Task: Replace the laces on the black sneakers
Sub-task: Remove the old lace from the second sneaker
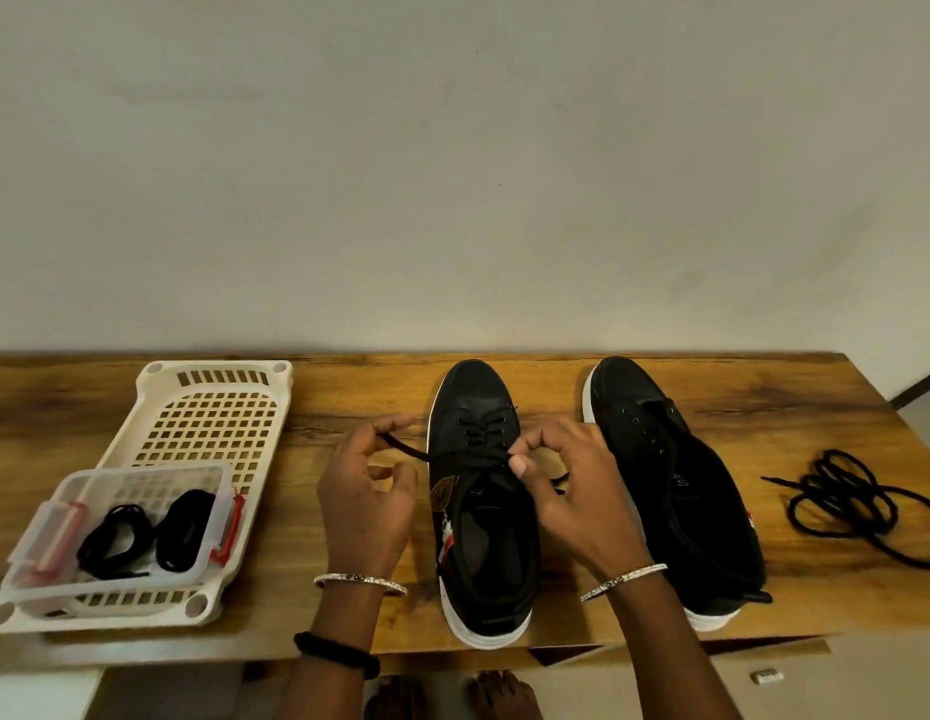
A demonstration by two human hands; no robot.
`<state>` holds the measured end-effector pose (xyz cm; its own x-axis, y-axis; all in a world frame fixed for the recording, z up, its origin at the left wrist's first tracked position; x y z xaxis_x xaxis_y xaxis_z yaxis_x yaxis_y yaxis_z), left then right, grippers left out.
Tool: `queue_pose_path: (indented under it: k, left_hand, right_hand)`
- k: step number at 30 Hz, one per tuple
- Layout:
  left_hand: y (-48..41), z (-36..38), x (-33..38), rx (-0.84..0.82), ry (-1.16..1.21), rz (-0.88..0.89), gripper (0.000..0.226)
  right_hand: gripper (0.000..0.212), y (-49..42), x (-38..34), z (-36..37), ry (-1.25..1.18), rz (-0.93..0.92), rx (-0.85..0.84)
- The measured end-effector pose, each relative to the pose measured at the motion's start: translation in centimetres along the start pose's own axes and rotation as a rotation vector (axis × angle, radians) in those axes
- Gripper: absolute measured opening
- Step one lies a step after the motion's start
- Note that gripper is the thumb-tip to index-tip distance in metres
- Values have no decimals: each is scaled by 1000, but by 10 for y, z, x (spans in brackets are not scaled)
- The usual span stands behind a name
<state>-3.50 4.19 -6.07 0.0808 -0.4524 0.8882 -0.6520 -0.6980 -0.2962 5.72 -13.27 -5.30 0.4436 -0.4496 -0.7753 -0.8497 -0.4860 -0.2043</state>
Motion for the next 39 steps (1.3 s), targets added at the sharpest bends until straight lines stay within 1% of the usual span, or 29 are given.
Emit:
queue_pose_path:
  k: [1, 4, 7, 9, 11, 13, 15, 16, 17, 18, 20, 22, 23, 24, 25, 26, 28, 29, 31, 33, 34, 35, 36, 37, 39]
  left_hand:
    - [0, 1, 1, 20, 19, -7, 51]
    - [-1, 2, 4, 76, 17, -9, 41]
    - [1, 6, 4, 61, 25, -27, 35]
    - [2, 9, 2, 28, 17, -53, 28]
    - [4, 13, -1, -22, -9, -78, 19]
    - [5, 16, -5, -75, -31, -91, 12]
    - [7, 19, -7, -118, -47, -81, 10]
    - [7, 20, -8, -130, -46, -84, 11]
    - [8, 22, -8, -139, -37, -97, 13]
    - [8, 23, -7, -143, -22, -113, 15]
    - [8, 25, -5, -143, 32, -132, 20]
    - [8, 27, 0, -184, 156, -129, 24]
    - [7, 27, 4, -235, 245, -123, 26]
    - [7, 28, 8, -303, 321, -113, 28]
    - [7, 29, 11, -374, 369, -91, 31]
    - [7, 31, 13, -431, 379, -50, 32]
    - [10, 34, 13, -482, 317, 38, 32]
    - [10, 35, 12, -487, 293, 61, 32]
    - [11, 36, 13, -504, 332, 45, 34]
    - [11, 34, 14, -528, 360, 32, 37]
    - [11, 33, 14, -524, 338, 53, 37]
    - [11, 33, 14, -511, 290, 88, 35]
    - [11, 32, 14, -494, 244, 114, 33]
    - [12, 32, 13, -472, 217, 114, 31]
    - [12, 31, 14, -409, 240, 56, 30]
  right_hand:
    - [7, 0, 0, 0, -80, 20, 15]
    - [10, -1, -5, -3, -473, 153, 121]
    - [9, -5, -6, -13, -876, 304, 290]
    - [12, -7, -6, -21, -1114, 367, 361]
    - [14, -6, -5, -30, -1288, 389, 388]
    - [16, -2, -4, -40, -1449, 369, 392]
    - [19, 0, 1, -49, -1518, 327, 394]
    - [19, 1, 2, -51, -1488, 309, 390]
    - [17, 1, 4, -51, -1398, 299, 384]
    - [14, 1, 5, -49, -1243, 288, 377]
    - [12, 0, 7, -40, -825, 265, 355]
    - [12, 1, 8, -26, -393, 215, 286]
    - [12, 1, 9, -19, -213, 175, 248]
    - [13, 2, 9, -13, -92, 130, 216]
    - [14, 3, 10, -9, -31, 97, 194]
    - [14, 3, 9, -6, -3, 78, 181]
    - [14, 4, 7, -2, 18, 68, 179]
    - [14, 4, 5, -2, 15, 70, 187]
    - [20, 5, 1, -5, -42, 52, 193]
    - [31, 6, -3, -5, -155, 27, 142]
    - [37, 6, -4, -4, -175, 20, 101]
    - [42, 5, -5, -2, -152, 8, 64]
    - [43, 5, -6, 1, -111, -8, 35]
    - [37, 4, -5, 4, -82, -18, 23]
    - [15, 3, -4, 6, -85, -5, 55]
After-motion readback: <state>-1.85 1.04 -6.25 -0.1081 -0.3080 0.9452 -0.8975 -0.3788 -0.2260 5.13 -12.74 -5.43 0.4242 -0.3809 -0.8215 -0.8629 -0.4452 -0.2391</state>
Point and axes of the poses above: each hand's wrist, its own y-axis away from the middle knuckle, its own z-axis out of the palm, x = y × z, the point moved 1 cm from there along -y, towards the middle knuckle, and after that the axes turned 2 degrees about -x, right-handed, at the moved point
